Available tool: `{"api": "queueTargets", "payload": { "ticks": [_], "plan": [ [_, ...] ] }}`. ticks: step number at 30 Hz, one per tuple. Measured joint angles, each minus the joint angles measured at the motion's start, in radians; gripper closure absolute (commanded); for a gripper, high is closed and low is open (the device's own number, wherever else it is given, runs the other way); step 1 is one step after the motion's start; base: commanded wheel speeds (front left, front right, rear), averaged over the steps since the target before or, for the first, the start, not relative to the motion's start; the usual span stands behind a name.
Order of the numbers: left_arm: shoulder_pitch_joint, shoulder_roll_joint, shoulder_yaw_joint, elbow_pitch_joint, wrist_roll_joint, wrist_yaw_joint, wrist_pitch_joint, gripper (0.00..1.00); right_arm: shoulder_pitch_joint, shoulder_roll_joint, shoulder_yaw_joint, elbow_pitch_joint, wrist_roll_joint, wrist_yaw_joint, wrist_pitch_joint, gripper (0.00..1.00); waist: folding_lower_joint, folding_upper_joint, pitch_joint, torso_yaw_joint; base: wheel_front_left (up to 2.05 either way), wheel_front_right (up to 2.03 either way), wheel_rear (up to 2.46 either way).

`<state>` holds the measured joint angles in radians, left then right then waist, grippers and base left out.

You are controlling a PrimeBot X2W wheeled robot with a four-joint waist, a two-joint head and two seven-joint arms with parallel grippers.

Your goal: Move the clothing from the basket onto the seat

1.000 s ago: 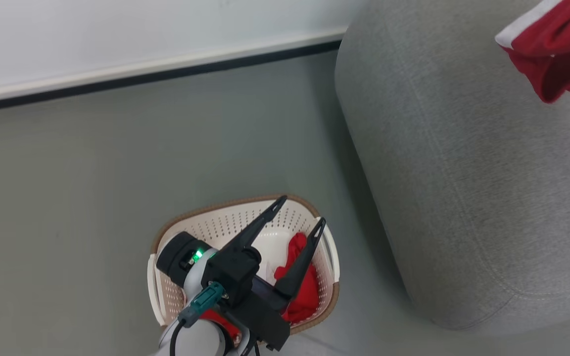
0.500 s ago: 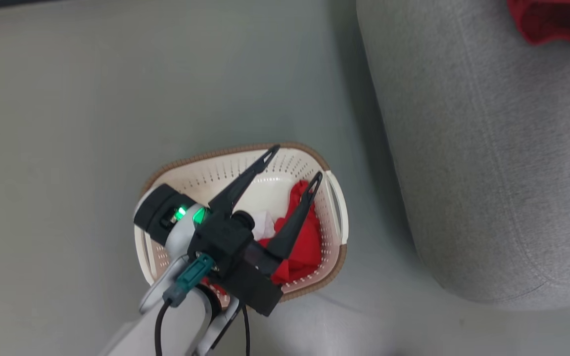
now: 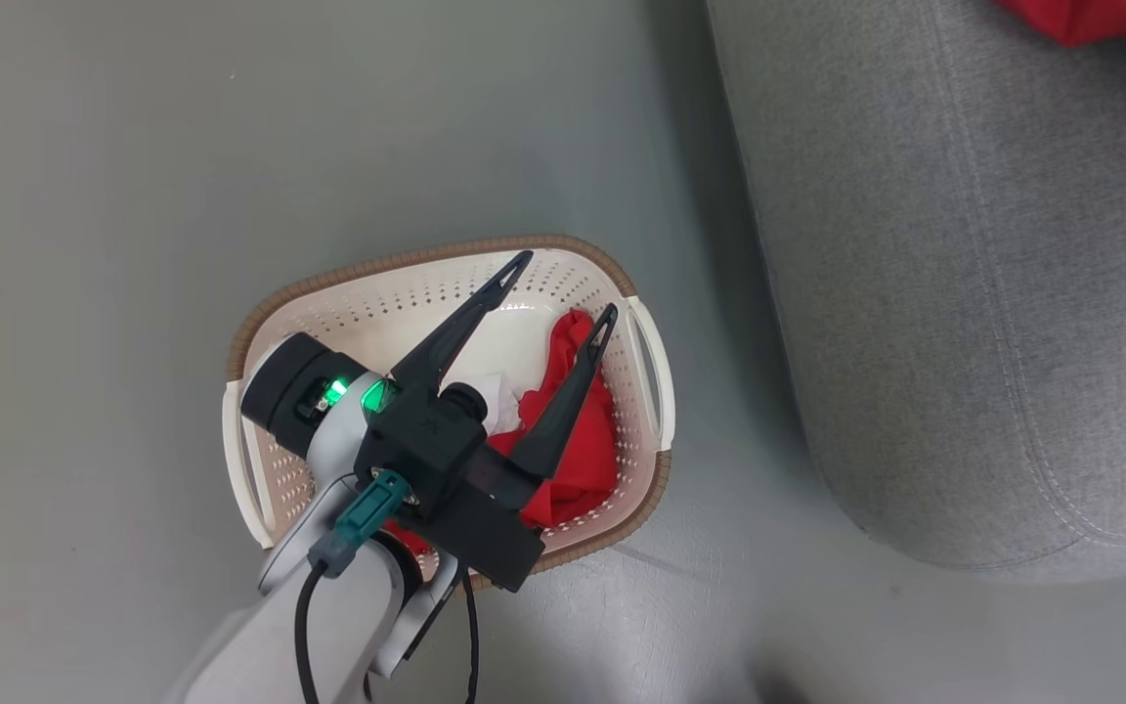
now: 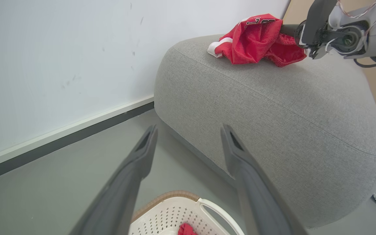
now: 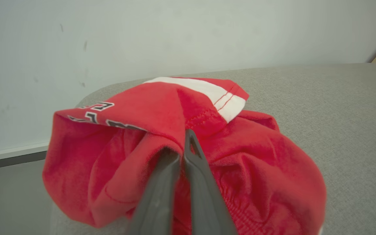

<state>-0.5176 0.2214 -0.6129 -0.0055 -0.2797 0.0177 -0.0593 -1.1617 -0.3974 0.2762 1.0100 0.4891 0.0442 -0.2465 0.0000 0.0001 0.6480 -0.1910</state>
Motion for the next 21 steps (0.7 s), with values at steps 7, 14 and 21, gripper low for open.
{"api": "queueTargets", "payload": {
  "ticks": [7, 14, 21],
  "plan": [
    [-0.007, -0.008, -0.011, 0.046, 0.000, -0.008, -0.022, 0.00, 0.036, 0.006, 0.016, 0.026, -0.032, 0.009, -0.003, 0.00, 0.0000, 0.0000, -0.037, -0.011, 0.00, 0.00, 0.00],
    [0.014, -0.024, -0.022, 0.101, -0.006, -0.011, -0.052, 0.00, 0.112, 0.007, 0.022, 0.020, -0.050, 0.015, -0.006, 0.00, 0.0000, -0.0001, -0.101, -0.018, 0.00, 0.00, 0.00],
    [0.032, -0.053, -0.021, 0.146, -0.028, -0.018, -0.091, 0.00, 0.198, -0.002, 0.027, -0.040, -0.067, 0.020, -0.007, 0.00, -0.0001, -0.0003, -0.184, -0.015, 0.00, 0.00, 0.00]
  ]
}}
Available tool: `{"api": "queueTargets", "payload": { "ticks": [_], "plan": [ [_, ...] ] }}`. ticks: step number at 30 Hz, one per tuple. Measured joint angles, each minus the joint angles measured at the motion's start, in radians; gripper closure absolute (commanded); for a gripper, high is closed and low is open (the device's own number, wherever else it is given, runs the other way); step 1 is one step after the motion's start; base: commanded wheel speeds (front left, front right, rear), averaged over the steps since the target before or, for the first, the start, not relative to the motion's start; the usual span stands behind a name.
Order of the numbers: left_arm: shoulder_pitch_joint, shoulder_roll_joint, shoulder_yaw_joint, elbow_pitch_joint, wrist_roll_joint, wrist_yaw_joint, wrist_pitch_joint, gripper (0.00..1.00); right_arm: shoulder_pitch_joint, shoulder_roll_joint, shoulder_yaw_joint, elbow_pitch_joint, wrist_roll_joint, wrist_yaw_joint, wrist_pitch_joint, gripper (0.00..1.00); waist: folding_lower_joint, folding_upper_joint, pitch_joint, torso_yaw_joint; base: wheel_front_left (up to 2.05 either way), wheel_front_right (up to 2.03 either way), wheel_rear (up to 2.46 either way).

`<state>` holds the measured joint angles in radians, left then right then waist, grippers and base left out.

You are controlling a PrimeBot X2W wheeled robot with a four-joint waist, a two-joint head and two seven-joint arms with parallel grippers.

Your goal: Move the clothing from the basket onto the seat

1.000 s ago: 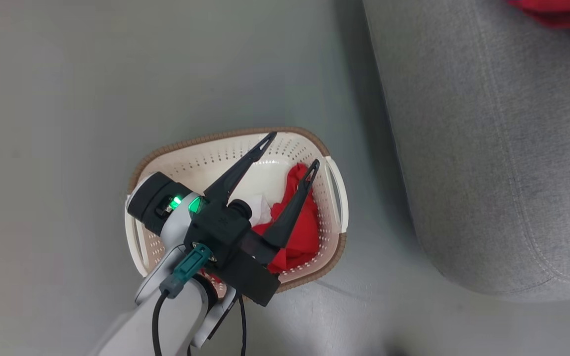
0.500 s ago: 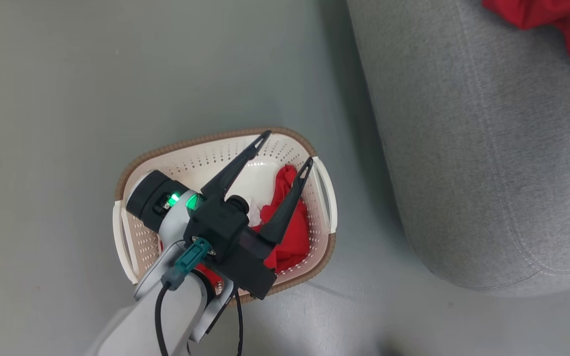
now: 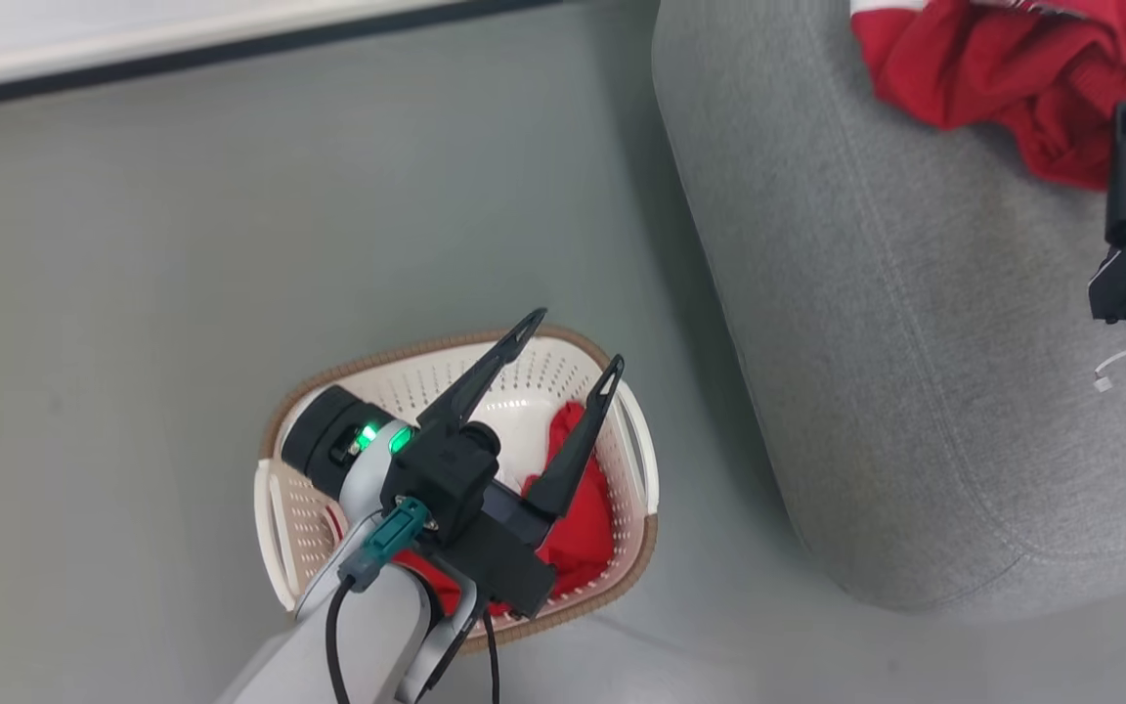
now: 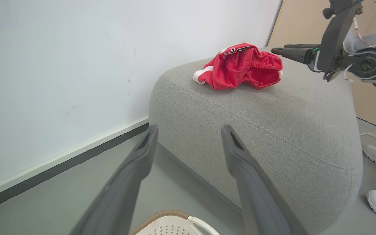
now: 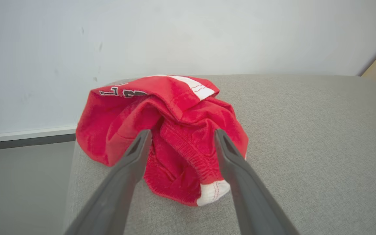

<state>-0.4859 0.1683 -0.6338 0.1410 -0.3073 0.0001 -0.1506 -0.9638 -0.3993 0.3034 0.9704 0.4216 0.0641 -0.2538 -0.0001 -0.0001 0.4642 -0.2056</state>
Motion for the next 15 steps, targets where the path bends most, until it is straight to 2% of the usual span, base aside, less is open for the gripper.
{"api": "queueTargets", "payload": {
  "ticks": [15],
  "plan": [
    [0.084, -0.012, 0.087, 0.119, -0.073, 0.029, -0.068, 0.00, 0.190, 0.050, 0.005, -0.219, -0.032, 0.009, -0.001, 0.00, -0.0001, 0.0000, -0.197, 0.076, 0.00, 0.00, 0.00]
  ]
}}
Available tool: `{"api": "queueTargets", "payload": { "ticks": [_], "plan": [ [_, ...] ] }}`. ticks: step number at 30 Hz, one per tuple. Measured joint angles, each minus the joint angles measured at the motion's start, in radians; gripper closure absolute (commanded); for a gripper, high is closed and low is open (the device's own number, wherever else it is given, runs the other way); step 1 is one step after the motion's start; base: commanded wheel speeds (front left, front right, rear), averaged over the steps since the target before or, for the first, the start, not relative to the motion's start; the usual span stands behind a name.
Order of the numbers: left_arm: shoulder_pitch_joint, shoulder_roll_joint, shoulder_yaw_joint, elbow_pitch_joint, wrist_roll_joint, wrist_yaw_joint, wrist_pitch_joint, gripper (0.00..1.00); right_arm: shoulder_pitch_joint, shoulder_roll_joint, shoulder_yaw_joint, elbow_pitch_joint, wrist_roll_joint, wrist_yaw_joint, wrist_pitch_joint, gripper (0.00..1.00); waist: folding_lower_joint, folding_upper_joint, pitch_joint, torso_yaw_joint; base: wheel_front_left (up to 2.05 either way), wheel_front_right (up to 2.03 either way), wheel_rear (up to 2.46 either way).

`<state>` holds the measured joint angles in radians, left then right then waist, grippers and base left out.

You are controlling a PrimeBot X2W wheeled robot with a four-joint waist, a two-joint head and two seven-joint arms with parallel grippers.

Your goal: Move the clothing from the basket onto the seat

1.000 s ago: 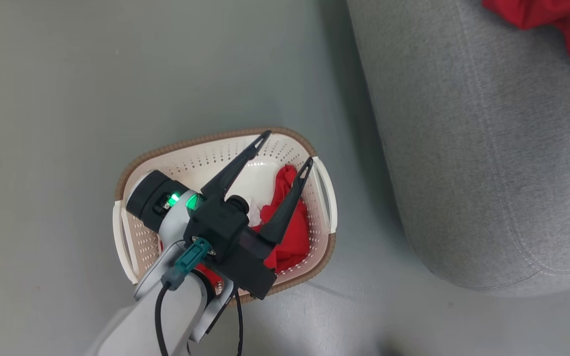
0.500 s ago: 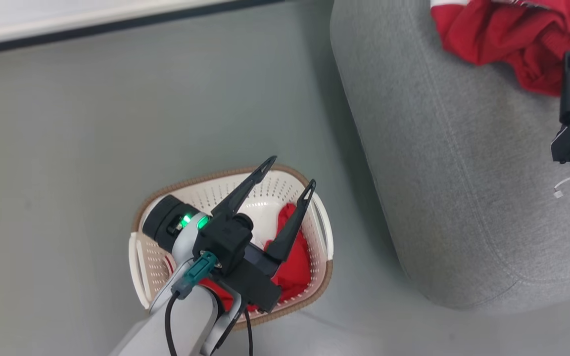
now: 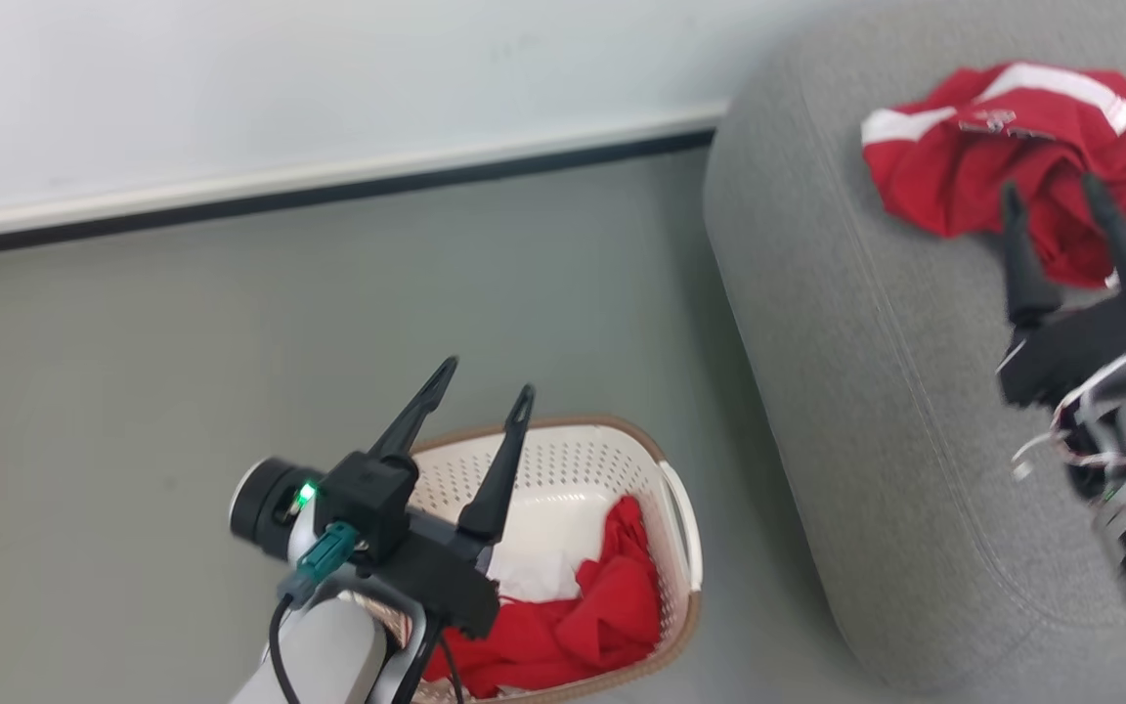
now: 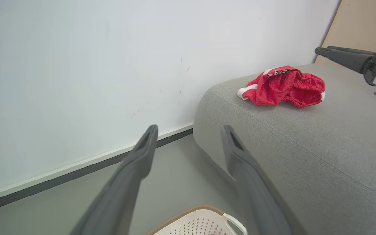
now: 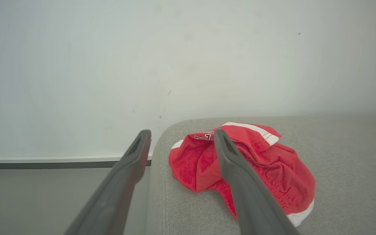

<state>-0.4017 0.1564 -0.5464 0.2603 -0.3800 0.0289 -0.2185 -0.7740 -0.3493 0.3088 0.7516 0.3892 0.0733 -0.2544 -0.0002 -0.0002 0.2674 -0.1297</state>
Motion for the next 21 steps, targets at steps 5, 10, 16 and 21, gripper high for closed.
{"api": "queueTargets", "payload": {
  "ticks": [5, 10, 16, 21],
  "plan": [
    [0.053, 0.004, 0.032, 0.035, -0.026, 0.016, -0.011, 0.00, 0.106, 0.030, -0.002, -0.062, 0.000, -0.004, -0.002, 0.00, 0.0000, 0.0000, -0.062, 0.038, 0.00, 0.00, 0.00],
    [0.120, 0.021, 0.070, 0.058, -0.052, 0.026, -0.018, 0.00, 0.223, 0.063, -0.001, -0.126, 0.000, -0.022, -0.002, 0.00, 0.0000, -0.0001, -0.126, 0.075, 0.00, 0.00, 0.00],
    [0.206, 0.047, 0.115, 0.068, -0.066, 0.044, -0.025, 0.00, 0.367, 0.108, 0.025, -0.197, -0.013, -0.048, -0.002, 0.00, 0.0000, 0.0000, -0.207, 0.111, 0.00, 0.00, 0.00],
    [0.287, 0.072, 0.139, 0.055, -0.067, 0.060, -0.026, 0.00, 0.464, 0.134, 0.036, -0.278, -0.020, -0.075, -0.002, 0.00, 0.0000, 0.0000, -0.268, 0.129, 0.00, 0.00, 0.00]
  ]
}}
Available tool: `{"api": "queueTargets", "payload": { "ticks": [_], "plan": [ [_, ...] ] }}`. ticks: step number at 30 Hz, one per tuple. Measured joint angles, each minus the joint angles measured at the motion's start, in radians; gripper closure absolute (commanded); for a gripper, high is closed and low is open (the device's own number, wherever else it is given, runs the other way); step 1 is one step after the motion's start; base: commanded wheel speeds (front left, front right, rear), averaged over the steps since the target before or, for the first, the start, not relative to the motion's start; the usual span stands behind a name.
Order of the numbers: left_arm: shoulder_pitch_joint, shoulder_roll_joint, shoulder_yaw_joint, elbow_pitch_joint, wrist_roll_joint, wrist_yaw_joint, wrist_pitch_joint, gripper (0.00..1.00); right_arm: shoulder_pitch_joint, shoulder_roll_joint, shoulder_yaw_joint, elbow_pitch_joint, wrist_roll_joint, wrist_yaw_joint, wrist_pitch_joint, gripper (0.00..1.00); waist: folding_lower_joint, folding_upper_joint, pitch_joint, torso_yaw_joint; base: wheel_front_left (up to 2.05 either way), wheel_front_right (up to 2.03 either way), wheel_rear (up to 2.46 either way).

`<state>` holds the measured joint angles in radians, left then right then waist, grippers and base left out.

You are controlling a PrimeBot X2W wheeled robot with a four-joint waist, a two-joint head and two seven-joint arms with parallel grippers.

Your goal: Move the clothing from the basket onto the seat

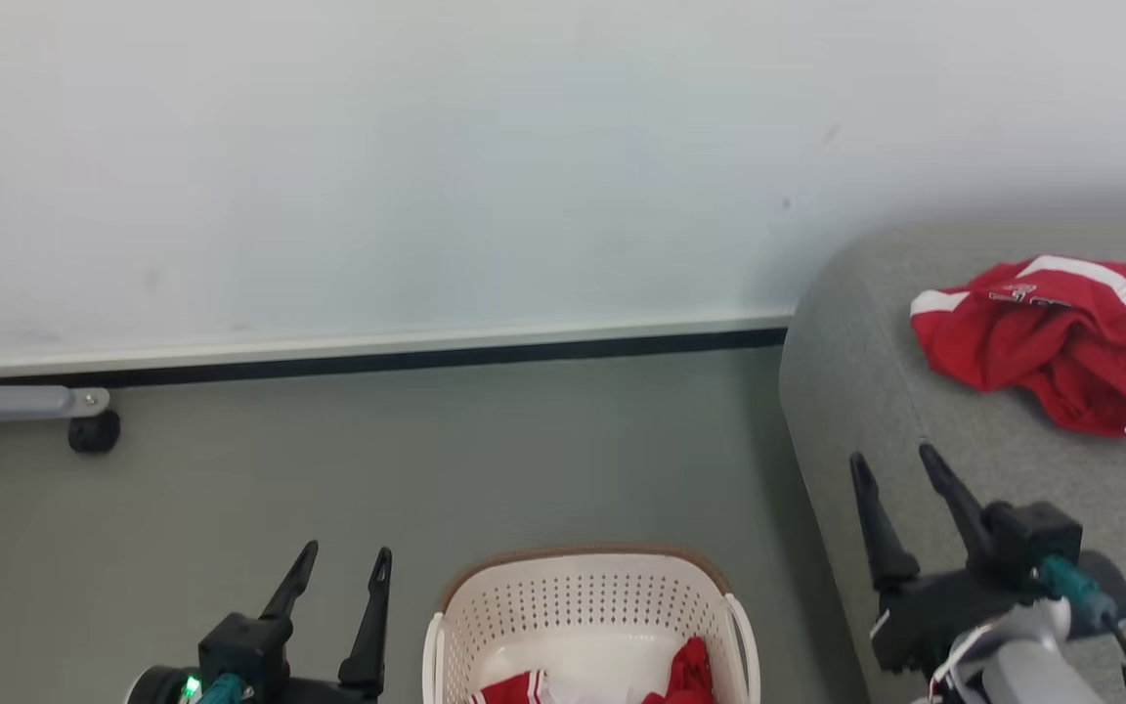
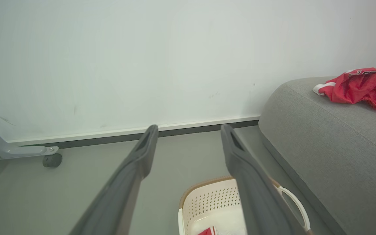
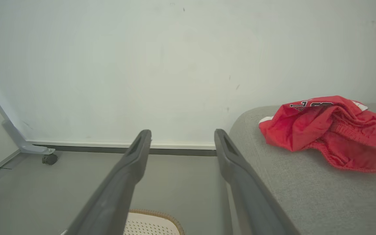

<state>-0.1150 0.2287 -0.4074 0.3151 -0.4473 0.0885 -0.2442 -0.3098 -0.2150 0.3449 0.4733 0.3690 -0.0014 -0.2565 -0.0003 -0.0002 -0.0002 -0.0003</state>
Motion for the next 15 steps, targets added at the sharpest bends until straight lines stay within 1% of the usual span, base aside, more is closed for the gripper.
{"api": "queueTargets", "payload": {
  "ticks": [3, 7, 11, 15],
  "plan": [
    [0.029, 0.004, 0.012, -0.018, 0.000, 0.004, -0.004, 0.00, 0.066, 0.001, 0.004, -0.040, -0.006, -0.018, 0.000, 0.00, 0.0000, 0.0000, -0.028, 0.008, 0.00, 0.00, 0.00],
    [0.082, 0.019, 0.035, -0.034, 0.000, 0.010, -0.004, 0.00, 0.125, 0.010, 0.007, -0.095, -0.014, -0.037, 0.000, 0.00, 0.0001, 0.0000, -0.053, 0.014, 0.00, 0.00, 0.00],
    [0.118, 0.023, 0.059, -0.048, 0.000, 0.017, -0.005, 0.00, 0.178, 0.010, 0.005, -0.142, -0.027, -0.061, 0.000, 0.00, 0.0002, 0.0000, -0.067, 0.016, 0.00, 0.00, 0.00],
    [0.147, 0.025, 0.080, -0.066, 0.000, 0.018, -0.005, 0.00, 0.229, 0.014, -0.005, -0.187, -0.034, -0.073, 0.000, 0.00, 0.0002, 0.0002, -0.072, 0.015, 0.00, 0.00, 0.00]
  ]
}}
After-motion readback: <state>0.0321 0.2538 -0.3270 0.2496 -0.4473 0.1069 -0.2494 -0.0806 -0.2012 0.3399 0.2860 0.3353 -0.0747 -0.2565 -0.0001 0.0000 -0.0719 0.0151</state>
